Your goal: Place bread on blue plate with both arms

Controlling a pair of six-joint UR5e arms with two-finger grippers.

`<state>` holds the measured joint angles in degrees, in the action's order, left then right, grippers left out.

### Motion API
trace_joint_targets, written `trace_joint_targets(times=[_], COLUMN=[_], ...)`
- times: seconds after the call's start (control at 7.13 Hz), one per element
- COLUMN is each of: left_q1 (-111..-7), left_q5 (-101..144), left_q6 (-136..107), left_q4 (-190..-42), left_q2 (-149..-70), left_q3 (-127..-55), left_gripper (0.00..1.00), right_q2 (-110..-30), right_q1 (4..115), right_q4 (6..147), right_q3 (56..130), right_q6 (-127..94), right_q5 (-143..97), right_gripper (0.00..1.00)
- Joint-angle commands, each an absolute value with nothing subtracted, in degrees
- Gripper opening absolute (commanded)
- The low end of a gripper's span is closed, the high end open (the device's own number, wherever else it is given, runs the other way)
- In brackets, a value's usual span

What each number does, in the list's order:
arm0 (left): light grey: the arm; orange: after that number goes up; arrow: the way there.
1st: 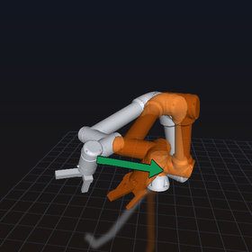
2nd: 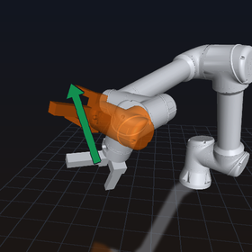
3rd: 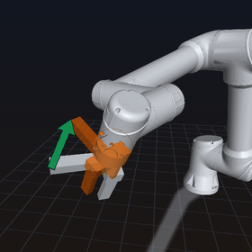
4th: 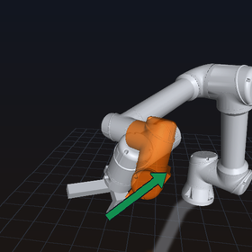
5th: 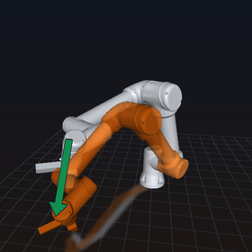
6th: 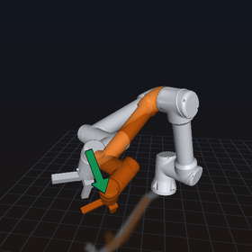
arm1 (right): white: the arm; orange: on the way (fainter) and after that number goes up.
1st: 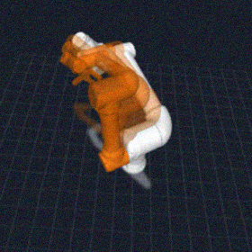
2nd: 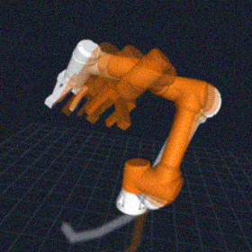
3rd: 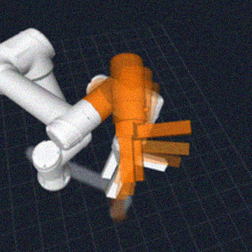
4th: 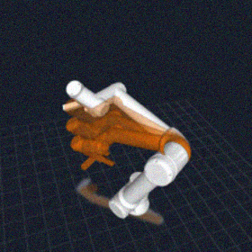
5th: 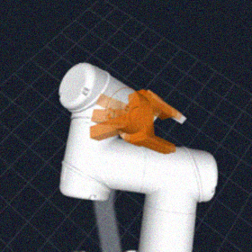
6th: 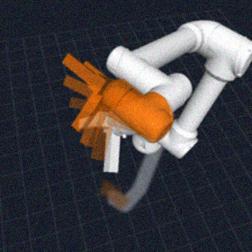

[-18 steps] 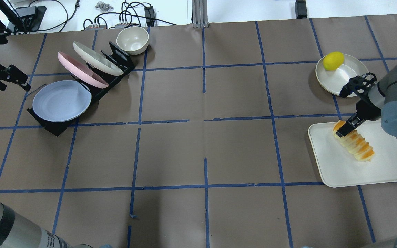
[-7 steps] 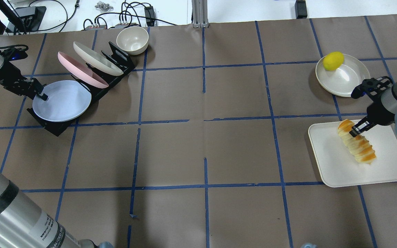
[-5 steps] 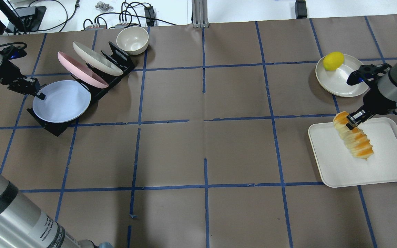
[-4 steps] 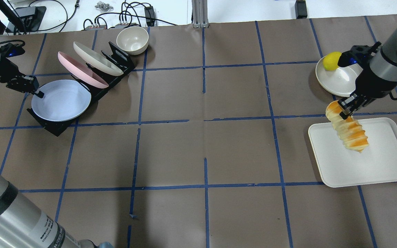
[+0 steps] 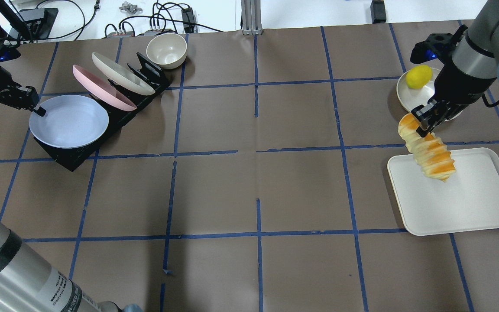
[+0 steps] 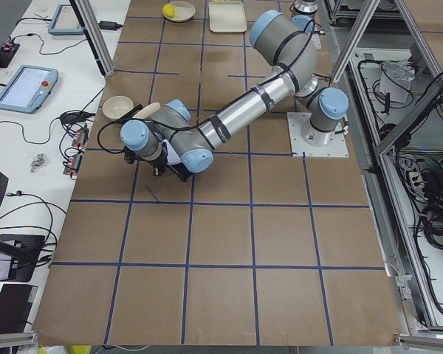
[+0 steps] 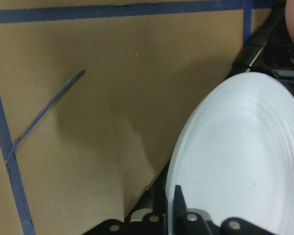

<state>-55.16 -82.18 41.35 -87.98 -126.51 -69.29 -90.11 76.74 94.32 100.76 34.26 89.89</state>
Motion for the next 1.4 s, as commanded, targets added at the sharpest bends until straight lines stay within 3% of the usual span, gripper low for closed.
trace_joint_targets(times=[0.0,0.56,0.98,1.26], left_q1=[-54.9,-62.3,-76.8,-84.7], left_q5=[-84.5,-83.7,-80.0,-77.5], left_q6=[41.3,30.7,16.7,9.2], left_q4=[-93.9,-94.2,-92.3,-82.7], left_q2=[-120.2,-103.8,-102.7,-105.8], left_q3=[-71.2,-88.0,-88.9,-90.0], left_gripper=[0.0,0.01,0.01,0.01], right_q2=[-90.3,-90.2,-90.1,-90.1], right_q1=[77.2,77.3,77.3,77.3], right_q4=[94.1,94.1,94.1,94.1], right_q3=[101.1,101.2,101.2,101.6], right_q6=[33.2,33.4,33.4,33.4], right_q5=[89.7,90.0,90.0,89.9], right_gripper=[0.05,0.05,0.05,0.05])
